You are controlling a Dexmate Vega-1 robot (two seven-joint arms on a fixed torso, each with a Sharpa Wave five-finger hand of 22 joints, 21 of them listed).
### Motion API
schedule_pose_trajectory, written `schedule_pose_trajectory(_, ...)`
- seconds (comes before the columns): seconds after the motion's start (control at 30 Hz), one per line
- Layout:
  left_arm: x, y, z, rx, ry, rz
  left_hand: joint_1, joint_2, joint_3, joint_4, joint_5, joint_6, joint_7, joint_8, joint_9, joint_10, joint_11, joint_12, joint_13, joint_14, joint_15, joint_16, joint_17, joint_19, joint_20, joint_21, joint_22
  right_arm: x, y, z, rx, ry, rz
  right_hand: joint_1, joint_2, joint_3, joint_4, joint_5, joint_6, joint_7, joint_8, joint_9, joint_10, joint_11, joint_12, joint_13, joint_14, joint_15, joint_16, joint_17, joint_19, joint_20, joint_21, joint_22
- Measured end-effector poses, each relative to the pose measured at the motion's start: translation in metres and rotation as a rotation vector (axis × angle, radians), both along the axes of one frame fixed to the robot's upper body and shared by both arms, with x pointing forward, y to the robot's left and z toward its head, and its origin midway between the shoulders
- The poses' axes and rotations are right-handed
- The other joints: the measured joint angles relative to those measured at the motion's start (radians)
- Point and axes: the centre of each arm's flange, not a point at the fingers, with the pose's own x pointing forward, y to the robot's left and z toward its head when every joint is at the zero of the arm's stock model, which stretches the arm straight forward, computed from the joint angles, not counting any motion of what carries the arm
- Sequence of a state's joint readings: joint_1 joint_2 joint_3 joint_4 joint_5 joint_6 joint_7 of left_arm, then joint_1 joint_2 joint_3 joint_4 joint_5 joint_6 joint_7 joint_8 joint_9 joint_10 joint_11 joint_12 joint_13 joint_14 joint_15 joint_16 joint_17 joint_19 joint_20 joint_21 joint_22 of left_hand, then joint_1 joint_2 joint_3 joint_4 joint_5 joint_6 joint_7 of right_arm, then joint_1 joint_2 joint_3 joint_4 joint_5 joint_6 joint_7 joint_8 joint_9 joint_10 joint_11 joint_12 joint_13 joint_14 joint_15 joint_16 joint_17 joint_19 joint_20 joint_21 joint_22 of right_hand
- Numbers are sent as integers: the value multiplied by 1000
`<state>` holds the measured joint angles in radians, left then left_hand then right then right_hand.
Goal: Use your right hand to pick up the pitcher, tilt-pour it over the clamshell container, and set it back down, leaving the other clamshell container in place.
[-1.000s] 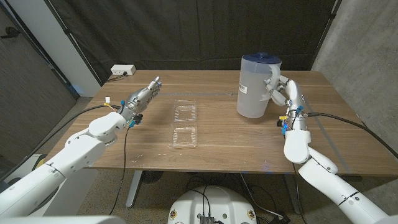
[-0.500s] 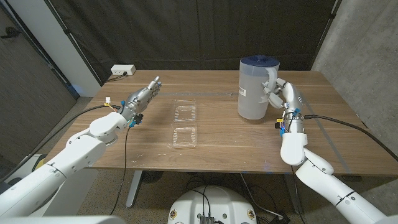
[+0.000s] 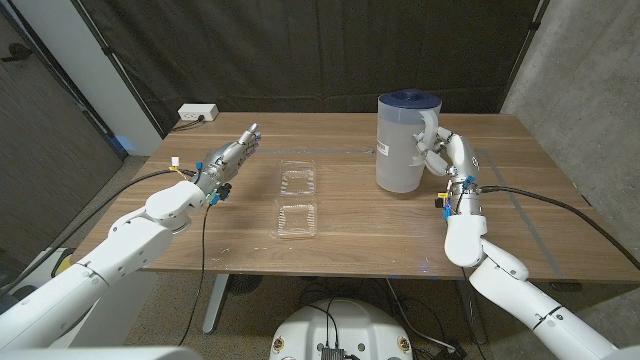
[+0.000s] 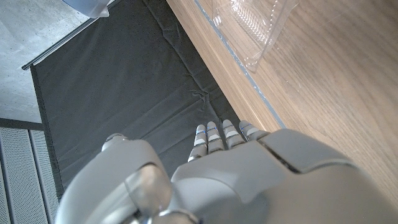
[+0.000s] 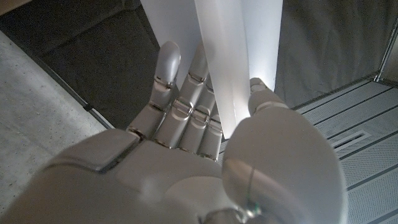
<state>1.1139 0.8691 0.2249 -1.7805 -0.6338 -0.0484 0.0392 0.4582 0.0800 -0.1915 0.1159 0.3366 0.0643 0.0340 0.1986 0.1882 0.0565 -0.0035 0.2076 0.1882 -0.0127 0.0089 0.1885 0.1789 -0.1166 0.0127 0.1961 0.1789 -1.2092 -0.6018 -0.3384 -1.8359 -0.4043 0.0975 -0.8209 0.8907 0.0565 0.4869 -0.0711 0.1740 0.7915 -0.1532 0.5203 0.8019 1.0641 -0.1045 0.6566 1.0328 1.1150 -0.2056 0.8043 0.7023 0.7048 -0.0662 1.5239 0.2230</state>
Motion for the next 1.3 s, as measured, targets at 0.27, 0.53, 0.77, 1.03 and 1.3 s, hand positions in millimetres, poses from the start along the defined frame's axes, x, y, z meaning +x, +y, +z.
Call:
schedule_pose_trajectory(0.27,0,0,-3,-3,6,-2,0,0,0,0,0,0,0,0,0,0,0,0,0,0,0,0,0,0,0,0,0,7,12,-3,6,2,40,0,0,-3,3,0,1,-1,0,0,9,-1,-12,0,0,0,0,0,-4,-4,-4,0)
schedule_pose_trajectory(0.53,0,0,-6,-6,12,-3,7,-7,-7,1,0,0,0,0,0,0,0,0,0,0,0,0,0,0,0,0,0,13,21,-6,7,10,63,0,0,-3,3,0,1,-1,0,0,19,1,-23,0,0,1,0,-4,-9,2,-4,-5)
schedule_pose_trajectory(0.77,0,1,-6,-6,14,-2,7,-7,-8,0,0,0,0,0,0,0,0,0,0,0,0,0,0,0,0,0,0,16,26,-8,0,23,71,0,0,-3,3,0,-10,-12,-3,0,19,1,-35,0,-4,3,0,-8,-9,2,-4,-5)
schedule_pose_trajectory(1.03,1,3,-6,-6,13,-3,6,-7,-8,0,0,0,0,0,0,0,0,0,0,0,0,0,0,-6,6,0,0,17,29,-12,-15,36,59,-19,-7,-5,5,0,-8,-22,-4,0,18,1,-47,0,-8,3,-5,-22,-13,-2,-8,-5)
schedule_pose_trajectory(1.3,4,4,-6,-9,14,-5,6,-7,-8,0,-4,0,0,0,0,0,0,0,0,0,0,0,0,-6,6,0,0,15,31,-16,-38,41,32,-200,-12,-16,16,-4,14,-9,-24,0,27,-5,-70,-9,-28,9,-8,-7,-31,2,-15,-9)
